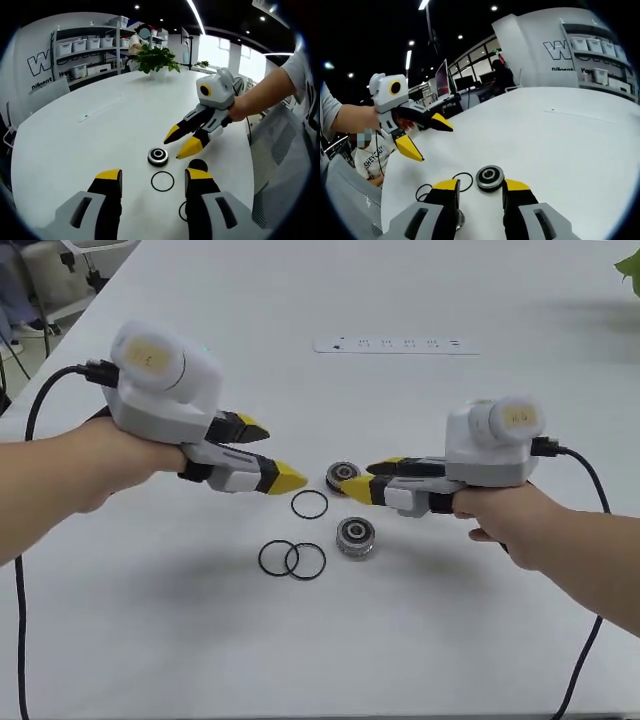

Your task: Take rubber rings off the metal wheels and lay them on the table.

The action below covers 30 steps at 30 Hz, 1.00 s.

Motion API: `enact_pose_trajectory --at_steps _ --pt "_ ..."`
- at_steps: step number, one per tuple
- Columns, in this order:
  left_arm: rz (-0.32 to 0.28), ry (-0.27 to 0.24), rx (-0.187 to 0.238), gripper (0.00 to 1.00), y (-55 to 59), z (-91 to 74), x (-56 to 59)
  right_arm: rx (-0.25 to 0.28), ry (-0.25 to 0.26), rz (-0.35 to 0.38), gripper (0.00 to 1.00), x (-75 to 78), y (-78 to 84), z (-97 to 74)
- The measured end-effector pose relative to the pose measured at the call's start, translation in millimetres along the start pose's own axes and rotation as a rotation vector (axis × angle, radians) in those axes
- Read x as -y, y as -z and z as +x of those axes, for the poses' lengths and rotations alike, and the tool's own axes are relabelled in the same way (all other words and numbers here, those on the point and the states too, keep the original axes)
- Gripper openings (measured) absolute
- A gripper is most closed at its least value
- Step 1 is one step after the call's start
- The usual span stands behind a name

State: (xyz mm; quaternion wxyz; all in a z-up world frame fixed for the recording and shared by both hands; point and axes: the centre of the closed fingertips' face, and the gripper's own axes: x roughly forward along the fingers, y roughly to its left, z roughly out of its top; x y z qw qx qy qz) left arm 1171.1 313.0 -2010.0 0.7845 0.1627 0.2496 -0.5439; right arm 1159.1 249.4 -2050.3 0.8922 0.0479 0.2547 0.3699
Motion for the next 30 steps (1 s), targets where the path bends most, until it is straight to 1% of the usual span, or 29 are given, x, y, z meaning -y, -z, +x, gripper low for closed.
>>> enact_pose_trajectory --at_steps 9,13,19,22,30 --pt "-0.002 0.01 -0.012 0.43 2.0 10.7 0.4 -0.017 0.016 -0.014 0.29 8.4 7.7 0.5" --pt "-0.01 0.012 -0.01 0.42 0.8 16.8 0.4 -0.025 0.021 -0.023 0.28 11.3 10.1 1.7" --pt "-0.014 0.018 -0.01 0.4 -0.4 26.5 2.6 -0.03 0.024 -0.04 0.25 13.4 11.1 3.6" --pt "-0.01 0.016 -0.016 0.4 0.8 31.3 2.7 -0.027 0.024 -0.047 0.23 13.9 11.3 4.4" --pt "-0.009 0.027 -0.031 0.36 3.7 44.2 6.5 -0.035 0.031 -0.056 0.21 16.9 15.5 7.0"
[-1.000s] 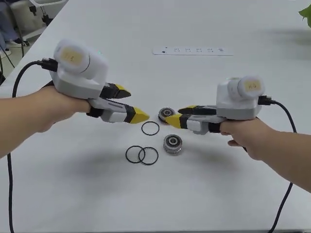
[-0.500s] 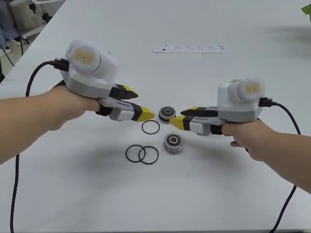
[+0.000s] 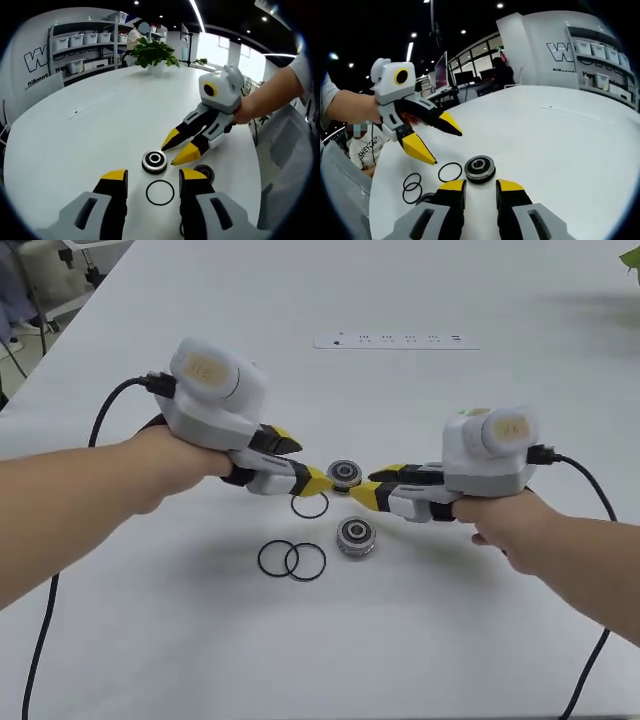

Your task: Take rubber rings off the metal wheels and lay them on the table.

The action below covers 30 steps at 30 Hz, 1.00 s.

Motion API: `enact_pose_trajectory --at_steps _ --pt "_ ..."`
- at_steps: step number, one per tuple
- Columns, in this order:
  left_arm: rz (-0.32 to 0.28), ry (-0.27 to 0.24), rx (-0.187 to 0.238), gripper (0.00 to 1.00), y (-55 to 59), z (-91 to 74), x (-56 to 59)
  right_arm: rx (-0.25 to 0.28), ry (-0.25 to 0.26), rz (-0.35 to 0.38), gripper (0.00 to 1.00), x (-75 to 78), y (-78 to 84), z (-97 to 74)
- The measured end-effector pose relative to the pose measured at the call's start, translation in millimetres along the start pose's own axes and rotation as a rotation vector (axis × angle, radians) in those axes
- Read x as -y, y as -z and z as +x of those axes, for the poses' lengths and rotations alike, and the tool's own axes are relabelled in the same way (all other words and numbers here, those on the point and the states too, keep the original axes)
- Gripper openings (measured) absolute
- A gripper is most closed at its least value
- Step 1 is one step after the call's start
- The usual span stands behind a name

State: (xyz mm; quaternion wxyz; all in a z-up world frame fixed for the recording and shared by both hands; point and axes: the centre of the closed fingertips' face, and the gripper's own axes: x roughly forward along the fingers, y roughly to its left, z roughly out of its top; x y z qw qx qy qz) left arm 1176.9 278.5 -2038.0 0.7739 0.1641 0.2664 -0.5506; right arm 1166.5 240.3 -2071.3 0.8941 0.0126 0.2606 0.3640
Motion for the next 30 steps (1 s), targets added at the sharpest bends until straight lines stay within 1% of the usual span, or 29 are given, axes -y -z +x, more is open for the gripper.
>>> enact_pose_trajectory --at_steps 5,8,11,14,18,21,30 --pt "-0.006 0.0 -0.001 0.34 -0.1 6.3 0.9 0.003 0.002 0.001 0.19 1.7 0.3 1.6" --pt "-0.011 0.004 -0.003 0.3 0.3 9.7 2.2 0.006 0.002 0.002 0.19 2.3 0.2 2.9" --pt "-0.009 0.005 -0.008 0.3 0.9 13.5 3.4 0.004 0.002 -0.002 0.18 3.0 1.0 4.6" --pt "-0.006 0.008 -0.014 0.27 1.6 18.1 4.4 0.005 0.004 -0.003 0.17 3.8 1.1 5.3" --pt "-0.008 0.008 -0.012 0.25 -0.8 21.7 5.3 0.004 0.005 -0.007 0.16 3.5 1.6 5.8" --pt "-0.002 0.014 -0.01 0.23 -3.2 25.4 7.7 0.002 0.004 -0.011 0.15 2.5 2.2 5.7" --pt "0.02 0.015 -0.03 0.18 -3.0 34.0 9.1 0.007 0.007 -0.014 0.12 3.3 2.7 5.0"
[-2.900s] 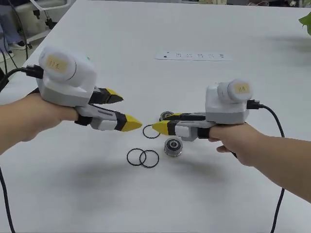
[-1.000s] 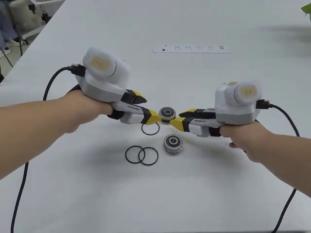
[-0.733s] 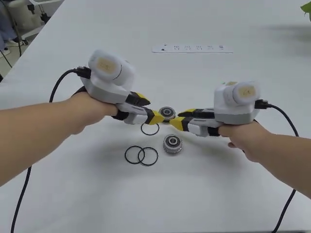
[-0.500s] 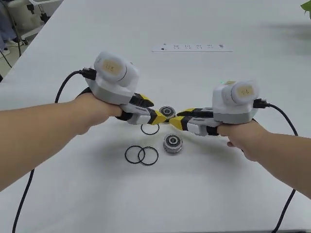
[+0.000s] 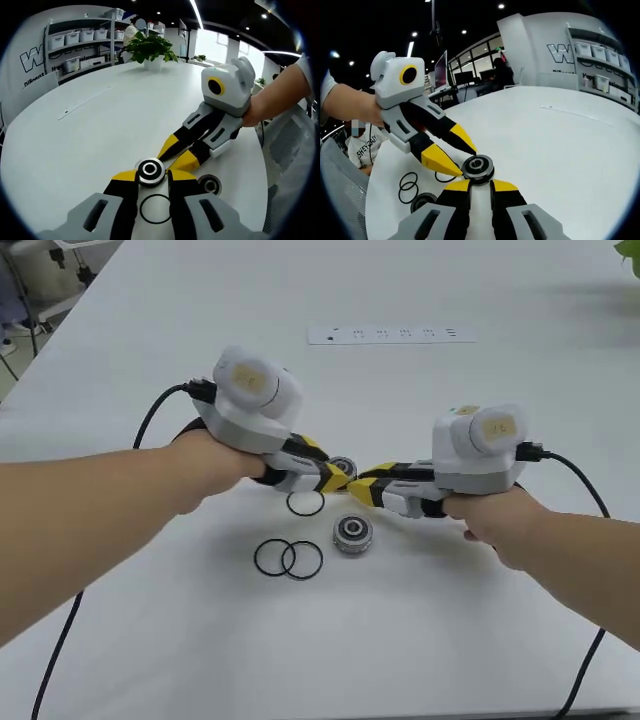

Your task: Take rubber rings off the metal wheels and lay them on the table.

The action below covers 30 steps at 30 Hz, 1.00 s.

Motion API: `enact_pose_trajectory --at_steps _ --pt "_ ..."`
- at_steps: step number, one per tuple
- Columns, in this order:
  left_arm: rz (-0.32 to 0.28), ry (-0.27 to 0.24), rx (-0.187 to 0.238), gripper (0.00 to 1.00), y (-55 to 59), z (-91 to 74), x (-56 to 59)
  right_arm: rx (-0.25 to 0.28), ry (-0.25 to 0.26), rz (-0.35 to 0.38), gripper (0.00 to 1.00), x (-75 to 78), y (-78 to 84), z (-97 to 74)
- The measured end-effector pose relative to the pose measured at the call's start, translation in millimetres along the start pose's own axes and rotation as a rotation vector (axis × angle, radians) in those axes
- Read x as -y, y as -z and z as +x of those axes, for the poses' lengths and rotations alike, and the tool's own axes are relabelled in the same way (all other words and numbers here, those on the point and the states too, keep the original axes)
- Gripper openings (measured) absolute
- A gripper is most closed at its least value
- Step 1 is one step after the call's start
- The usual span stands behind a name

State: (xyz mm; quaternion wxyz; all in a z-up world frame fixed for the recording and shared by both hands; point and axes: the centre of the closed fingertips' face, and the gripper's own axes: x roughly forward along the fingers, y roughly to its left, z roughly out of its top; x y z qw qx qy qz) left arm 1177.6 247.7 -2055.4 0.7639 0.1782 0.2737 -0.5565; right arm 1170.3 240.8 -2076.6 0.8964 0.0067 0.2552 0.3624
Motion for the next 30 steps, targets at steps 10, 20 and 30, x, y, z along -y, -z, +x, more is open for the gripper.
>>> enact_pose_trajectory --at_steps 10,20,30 --pt "0.026 -0.015 -0.012 0.11 0.6 4.5 -2.3 0.0 -0.002 0.0 0.11 0.4 0.3 0.2" --pt "0.031 -0.05 -0.006 0.07 -1.4 8.4 -5.8 -0.002 -0.001 -0.007 0.1 3.1 0.2 1.6" --pt "0.038 -0.057 0.006 0.07 0.1 8.1 -5.0 0.005 0.03 0.042 0.0 9.6 0.5 1.6"
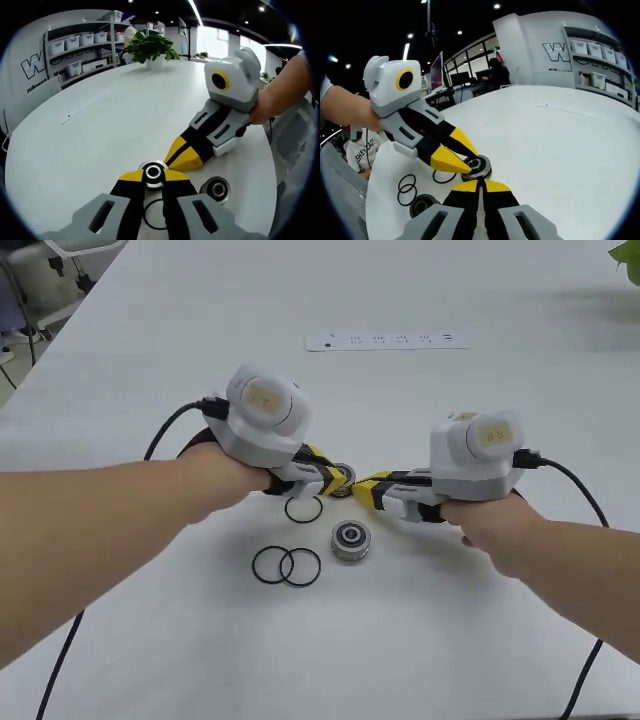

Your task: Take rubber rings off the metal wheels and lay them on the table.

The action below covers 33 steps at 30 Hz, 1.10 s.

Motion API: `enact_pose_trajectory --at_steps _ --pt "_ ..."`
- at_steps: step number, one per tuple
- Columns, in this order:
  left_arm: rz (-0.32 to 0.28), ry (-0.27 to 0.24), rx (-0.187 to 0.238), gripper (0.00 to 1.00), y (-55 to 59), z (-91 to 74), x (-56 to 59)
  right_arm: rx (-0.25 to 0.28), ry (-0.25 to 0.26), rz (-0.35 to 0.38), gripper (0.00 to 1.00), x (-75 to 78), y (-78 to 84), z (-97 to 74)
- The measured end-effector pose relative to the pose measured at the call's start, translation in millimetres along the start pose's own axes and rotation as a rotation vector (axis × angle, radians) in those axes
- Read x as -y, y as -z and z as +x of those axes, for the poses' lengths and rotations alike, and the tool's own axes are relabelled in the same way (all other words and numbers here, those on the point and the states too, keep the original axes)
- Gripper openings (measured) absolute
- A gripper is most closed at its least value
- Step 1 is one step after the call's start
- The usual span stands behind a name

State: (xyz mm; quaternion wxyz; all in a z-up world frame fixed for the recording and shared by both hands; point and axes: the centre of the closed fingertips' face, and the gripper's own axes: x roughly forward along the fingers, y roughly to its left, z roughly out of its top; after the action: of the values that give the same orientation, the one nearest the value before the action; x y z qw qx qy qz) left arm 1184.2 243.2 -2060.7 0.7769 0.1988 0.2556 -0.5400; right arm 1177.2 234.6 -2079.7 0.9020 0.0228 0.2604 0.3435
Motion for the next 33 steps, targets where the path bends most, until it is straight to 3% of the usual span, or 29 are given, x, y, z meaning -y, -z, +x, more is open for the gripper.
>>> enact_pose_trajectory --at_steps 7,12,15,25,30,33 --pt "0.012 -0.005 0.001 0.07 0.6 -0.2 -0.2 0.012 0.011 0.097 0.0 0.8 0.4 -0.9" --pt "0.02 -0.006 -0.002 0.07 0.7 -0.5 -0.3 0.047 0.022 0.181 0.0 1.2 -1.1 -4.7" --pt "0.021 -0.007 -0.003 0.07 0.7 -0.7 -0.2 0.101 0.026 0.261 0.0 2.9 -10.2 -8.4" --pt "0.026 -0.014 -0.01 0.07 0.1 -0.4 -0.6 0.118 0.015 0.29 0.0 -2.5 -15.0 -9.6" --pt "0.023 -0.03 -0.014 0.06 -0.4 -0.2 -0.6 0.134 0.018 0.36 0.0 -1.1 -16.3 -9.6" --pt "0.024 -0.035 -0.017 0.06 -0.5 -0.2 -0.8 0.136 0.015 0.366 0.0 -1.5 -17.7 -9.3"
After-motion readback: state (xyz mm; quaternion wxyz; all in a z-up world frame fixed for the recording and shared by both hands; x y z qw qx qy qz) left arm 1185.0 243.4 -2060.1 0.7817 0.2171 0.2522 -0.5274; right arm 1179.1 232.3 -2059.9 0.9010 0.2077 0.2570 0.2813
